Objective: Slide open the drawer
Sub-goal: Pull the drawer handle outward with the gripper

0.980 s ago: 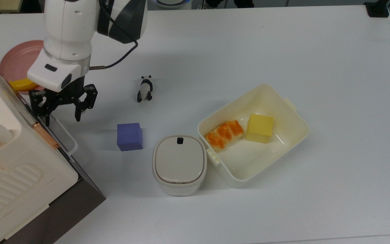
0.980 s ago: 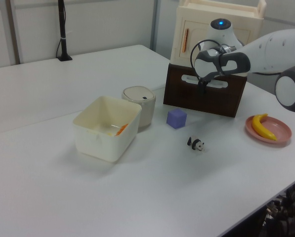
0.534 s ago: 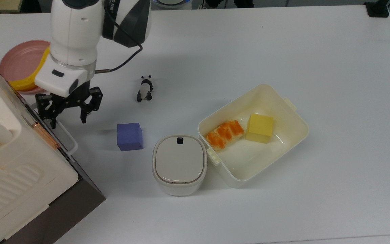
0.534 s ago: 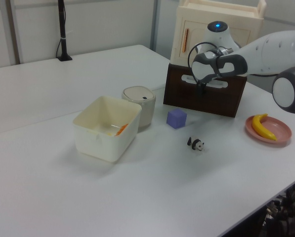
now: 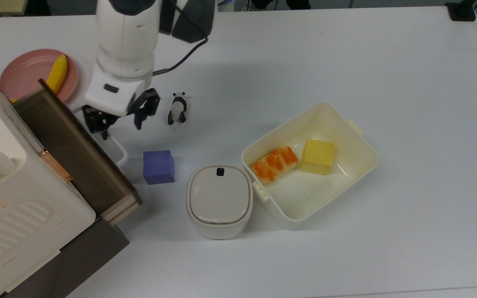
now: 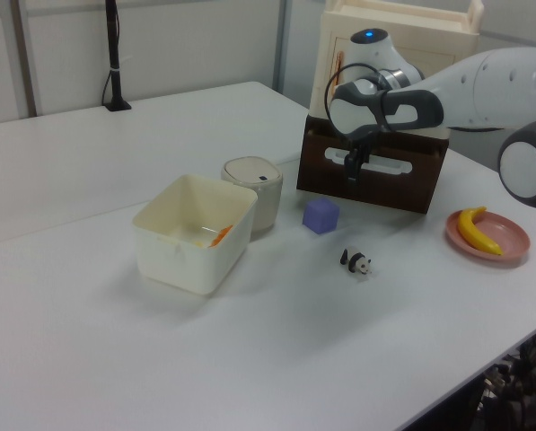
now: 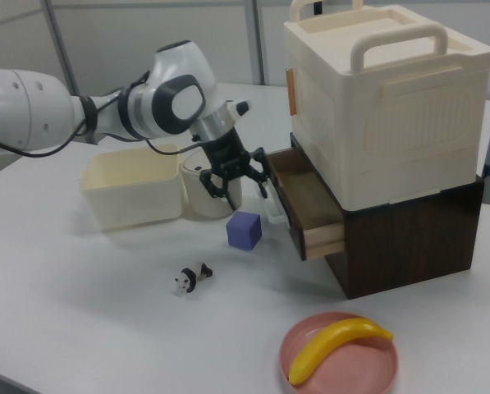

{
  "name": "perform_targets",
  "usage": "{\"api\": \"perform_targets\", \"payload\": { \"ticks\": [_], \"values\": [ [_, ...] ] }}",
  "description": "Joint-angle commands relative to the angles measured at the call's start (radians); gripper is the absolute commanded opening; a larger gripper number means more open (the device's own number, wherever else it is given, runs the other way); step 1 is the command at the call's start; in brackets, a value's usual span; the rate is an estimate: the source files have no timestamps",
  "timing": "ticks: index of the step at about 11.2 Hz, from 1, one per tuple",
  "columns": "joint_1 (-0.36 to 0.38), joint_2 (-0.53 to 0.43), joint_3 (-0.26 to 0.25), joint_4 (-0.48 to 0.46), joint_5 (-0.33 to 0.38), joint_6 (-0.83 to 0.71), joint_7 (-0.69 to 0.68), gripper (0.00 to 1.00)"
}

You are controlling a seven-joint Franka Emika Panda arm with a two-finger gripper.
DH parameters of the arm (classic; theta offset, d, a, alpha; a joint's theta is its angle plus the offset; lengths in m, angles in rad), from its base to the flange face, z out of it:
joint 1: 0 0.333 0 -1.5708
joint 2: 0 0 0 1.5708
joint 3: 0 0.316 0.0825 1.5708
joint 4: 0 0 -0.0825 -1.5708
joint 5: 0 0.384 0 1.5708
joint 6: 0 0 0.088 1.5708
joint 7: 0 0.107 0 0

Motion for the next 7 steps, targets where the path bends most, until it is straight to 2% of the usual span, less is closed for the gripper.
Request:
{"api": "perform_targets", "payload": {
  "ticks": [1,5,6,7],
  "values": [
    [0.013,-0.078,0.074,-0.033,-0.007,-0.127,0.004,0.74],
    [0.013,-0.110,0.163,-0.033,-0.007,-0.237,0.013,0.74],
    [0.013,-0.124,0.179,-0.028,-0.007,-0.265,0.039,0.74],
    [0.013,-0.144,0.205,-0.027,-0.005,-0.288,0.157,0.80]
  ]
}}
